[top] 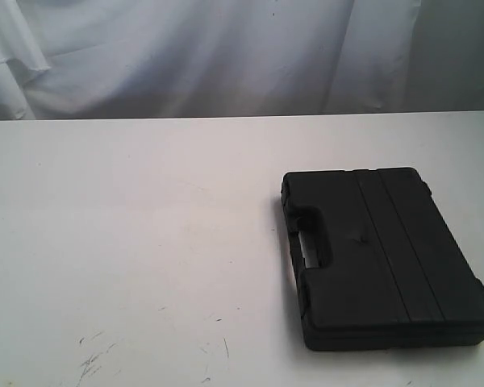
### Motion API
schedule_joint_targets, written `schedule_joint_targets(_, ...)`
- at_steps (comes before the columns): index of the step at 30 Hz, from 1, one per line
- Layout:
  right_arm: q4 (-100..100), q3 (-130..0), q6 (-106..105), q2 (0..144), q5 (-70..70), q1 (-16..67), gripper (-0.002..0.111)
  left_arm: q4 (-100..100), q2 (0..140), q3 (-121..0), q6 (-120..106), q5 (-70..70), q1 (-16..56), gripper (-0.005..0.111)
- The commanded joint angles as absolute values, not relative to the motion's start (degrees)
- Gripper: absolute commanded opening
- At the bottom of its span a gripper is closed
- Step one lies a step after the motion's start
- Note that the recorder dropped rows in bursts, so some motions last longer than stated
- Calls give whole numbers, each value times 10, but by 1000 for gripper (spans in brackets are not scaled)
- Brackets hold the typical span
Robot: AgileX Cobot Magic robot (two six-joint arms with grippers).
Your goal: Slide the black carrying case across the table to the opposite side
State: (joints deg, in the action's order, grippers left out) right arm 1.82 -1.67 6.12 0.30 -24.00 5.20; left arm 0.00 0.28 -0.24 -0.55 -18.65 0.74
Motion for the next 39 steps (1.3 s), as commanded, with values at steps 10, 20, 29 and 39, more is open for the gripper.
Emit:
schedule_joint_targets(10,20,-288,72,215,8,72,0,-8,0,0,-6,-181,6,0)
schedule_joint_targets(20,24,-393,69,510,271,170,0,-8,0,0,-5,-181,6,0)
schedule_joint_targets(29,75,-393,69,613,441,194,0,-8,0,0,-6,-181,6,0)
schedule_joint_targets(39,118,-405,38,617,402,194,0,-8,0,0,-5,-181,6,0)
